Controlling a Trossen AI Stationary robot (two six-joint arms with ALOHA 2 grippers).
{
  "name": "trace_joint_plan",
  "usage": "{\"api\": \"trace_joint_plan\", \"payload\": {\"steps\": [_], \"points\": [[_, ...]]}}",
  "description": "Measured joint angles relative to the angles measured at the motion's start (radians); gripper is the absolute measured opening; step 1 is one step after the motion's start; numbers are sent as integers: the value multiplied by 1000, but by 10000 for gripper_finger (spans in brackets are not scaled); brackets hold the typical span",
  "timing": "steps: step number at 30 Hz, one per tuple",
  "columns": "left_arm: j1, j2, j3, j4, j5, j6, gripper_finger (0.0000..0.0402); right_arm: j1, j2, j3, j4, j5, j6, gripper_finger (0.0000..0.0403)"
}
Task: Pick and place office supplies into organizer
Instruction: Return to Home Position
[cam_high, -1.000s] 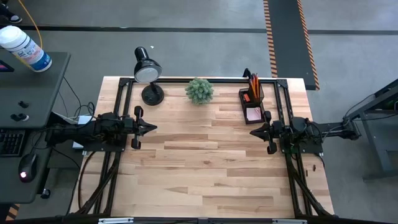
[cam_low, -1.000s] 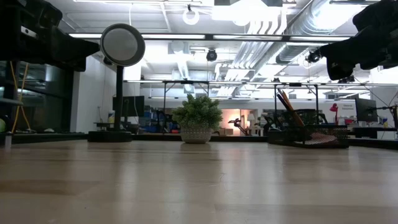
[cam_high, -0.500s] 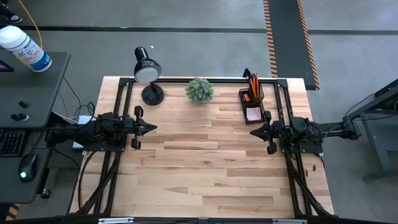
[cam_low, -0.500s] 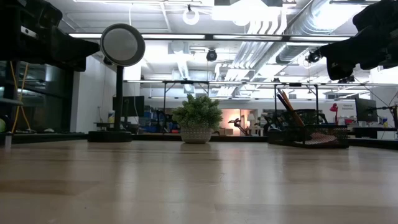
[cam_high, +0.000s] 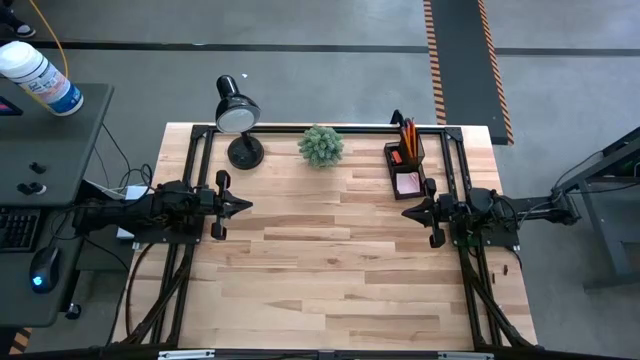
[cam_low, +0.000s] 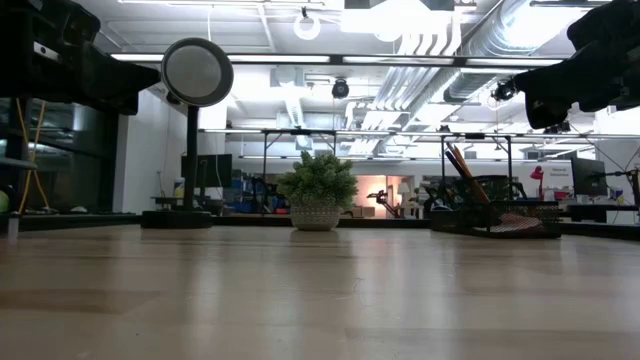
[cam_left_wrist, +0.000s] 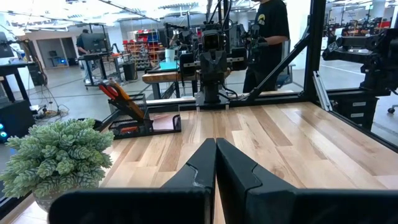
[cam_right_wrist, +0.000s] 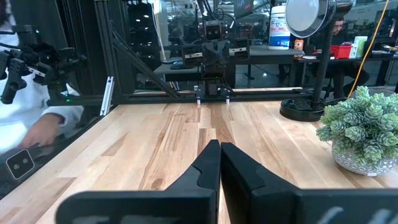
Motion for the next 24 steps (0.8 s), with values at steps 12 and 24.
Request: {"api": "trace_joint_plan", "payload": {"steps": [12,24], "points": [[0,0,0,0,0,0,1,0,0,0,0,0,0,1],[0,0,0,0,0,0,1,0,0,0,0,0,0,6]]}}
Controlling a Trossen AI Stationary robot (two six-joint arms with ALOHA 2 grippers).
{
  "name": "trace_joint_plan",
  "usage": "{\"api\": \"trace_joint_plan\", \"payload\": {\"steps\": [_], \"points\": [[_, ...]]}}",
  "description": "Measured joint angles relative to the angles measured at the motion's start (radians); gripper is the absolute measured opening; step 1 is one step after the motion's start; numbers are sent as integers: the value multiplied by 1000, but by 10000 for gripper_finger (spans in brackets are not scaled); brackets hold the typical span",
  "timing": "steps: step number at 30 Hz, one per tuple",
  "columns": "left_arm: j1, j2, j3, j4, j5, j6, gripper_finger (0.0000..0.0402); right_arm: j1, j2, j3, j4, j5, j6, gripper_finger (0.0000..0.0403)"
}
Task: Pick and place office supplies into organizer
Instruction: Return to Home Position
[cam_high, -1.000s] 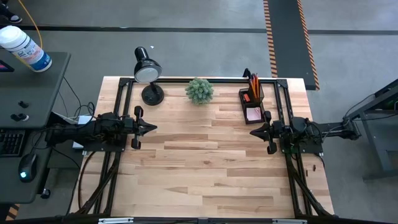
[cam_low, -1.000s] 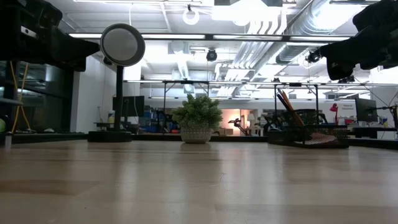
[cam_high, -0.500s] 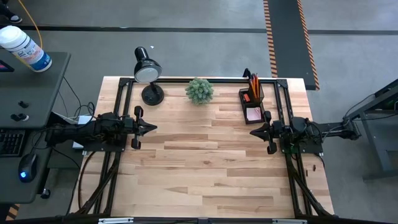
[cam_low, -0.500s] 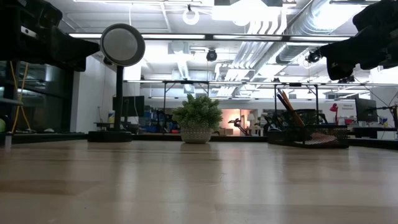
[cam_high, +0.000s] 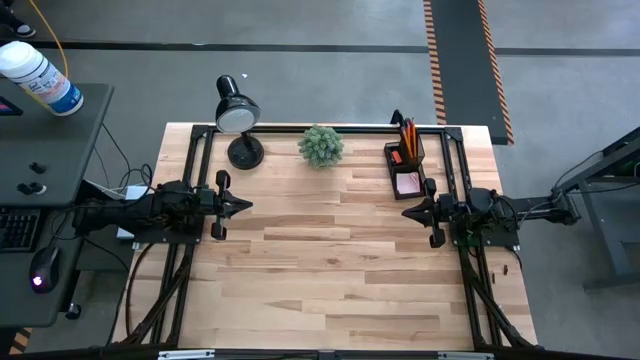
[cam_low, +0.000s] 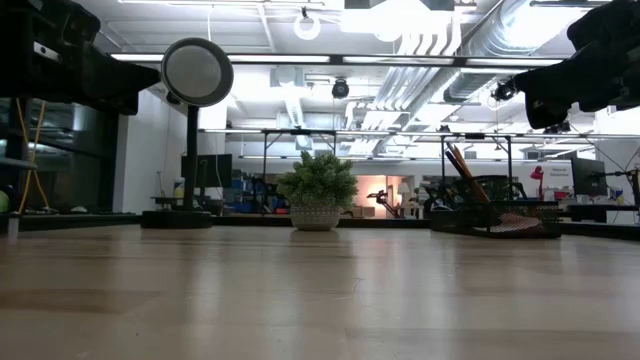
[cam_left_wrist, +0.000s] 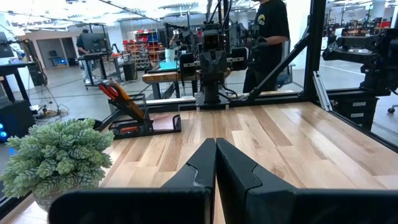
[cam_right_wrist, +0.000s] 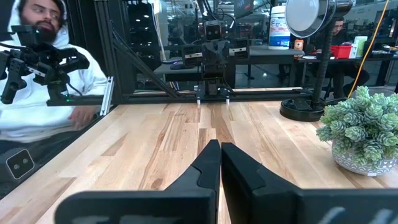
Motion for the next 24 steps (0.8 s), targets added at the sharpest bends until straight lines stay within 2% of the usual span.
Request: {"api": "trace_joint_plan", "payload": {"steps": [24], "points": [[0,0,0,0,0,0,1,0,0,0,0,0,0,5]]}}
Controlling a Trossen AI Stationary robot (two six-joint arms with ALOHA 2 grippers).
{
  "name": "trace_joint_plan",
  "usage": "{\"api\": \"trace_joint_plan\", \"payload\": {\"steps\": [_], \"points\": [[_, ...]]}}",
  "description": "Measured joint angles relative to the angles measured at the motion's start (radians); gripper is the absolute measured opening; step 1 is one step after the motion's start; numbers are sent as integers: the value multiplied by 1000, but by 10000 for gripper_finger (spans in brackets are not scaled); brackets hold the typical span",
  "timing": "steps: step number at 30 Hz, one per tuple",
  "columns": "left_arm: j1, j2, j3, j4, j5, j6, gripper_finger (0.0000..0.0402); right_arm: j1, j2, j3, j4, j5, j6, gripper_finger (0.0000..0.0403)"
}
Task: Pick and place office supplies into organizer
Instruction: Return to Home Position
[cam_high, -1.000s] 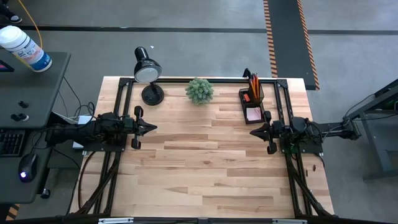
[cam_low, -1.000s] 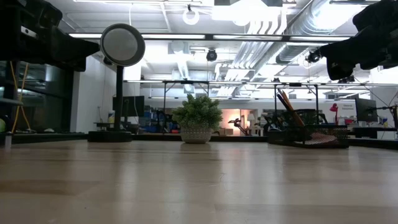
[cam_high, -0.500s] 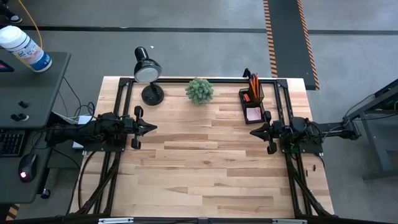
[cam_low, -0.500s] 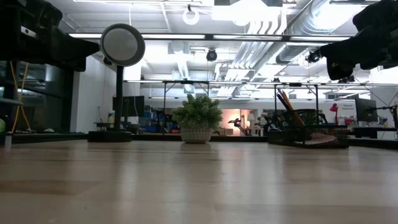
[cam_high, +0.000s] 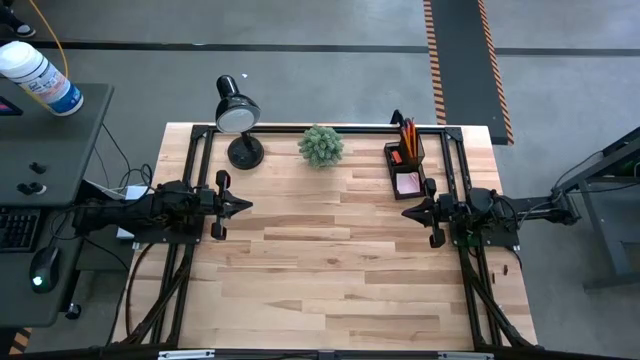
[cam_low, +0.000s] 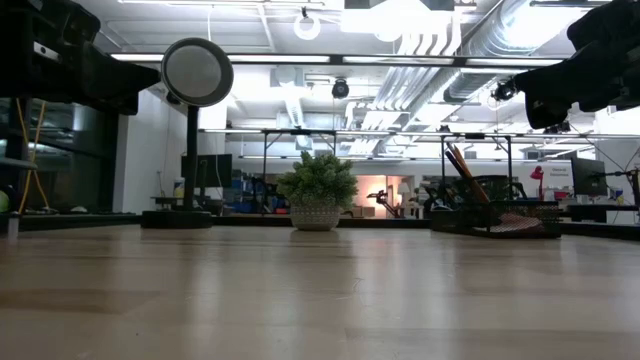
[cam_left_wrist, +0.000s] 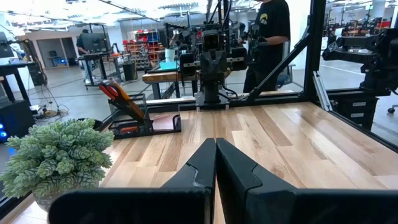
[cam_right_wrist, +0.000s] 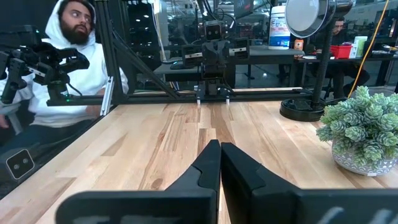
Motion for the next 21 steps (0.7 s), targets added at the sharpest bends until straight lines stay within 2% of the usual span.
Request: {"api": "trace_joint_plan", "payload": {"steps": [21], "points": [[0,0,0,0,0,0,1,0,0,0,0,0,0,4]]}}
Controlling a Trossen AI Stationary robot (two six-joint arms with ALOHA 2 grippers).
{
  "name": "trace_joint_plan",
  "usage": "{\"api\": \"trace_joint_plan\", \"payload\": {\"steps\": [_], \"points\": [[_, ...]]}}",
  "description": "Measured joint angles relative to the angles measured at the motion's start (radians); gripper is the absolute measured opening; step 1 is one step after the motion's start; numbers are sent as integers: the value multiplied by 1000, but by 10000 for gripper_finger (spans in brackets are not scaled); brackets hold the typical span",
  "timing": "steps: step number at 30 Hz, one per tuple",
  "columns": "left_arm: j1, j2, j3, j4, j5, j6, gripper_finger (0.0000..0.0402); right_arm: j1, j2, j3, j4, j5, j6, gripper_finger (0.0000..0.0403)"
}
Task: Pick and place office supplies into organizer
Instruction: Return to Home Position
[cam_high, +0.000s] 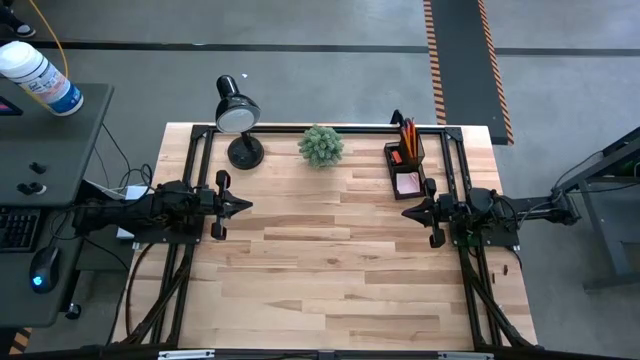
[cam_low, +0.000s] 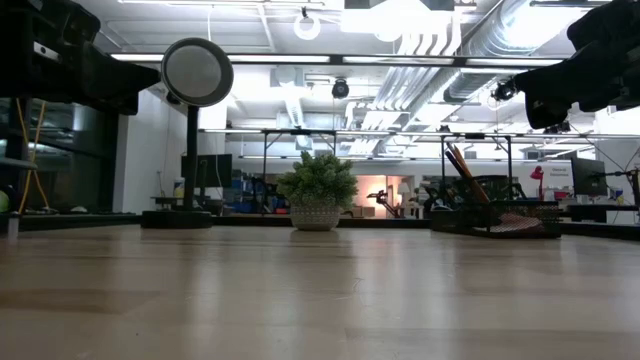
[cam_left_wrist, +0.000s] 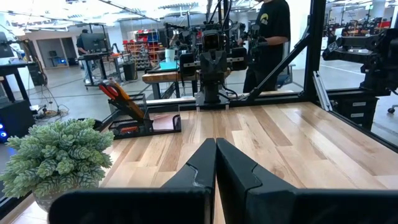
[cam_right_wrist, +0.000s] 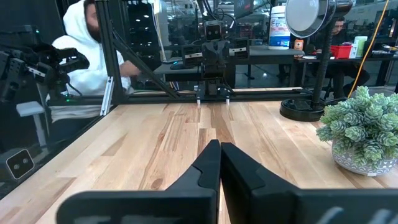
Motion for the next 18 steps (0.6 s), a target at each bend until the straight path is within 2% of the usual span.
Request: {"api": "trace_joint_plan", "payload": {"steps": [18], "points": [[0,0,0,0,0,0,1,0,0,0,0,0,0,7]]}}
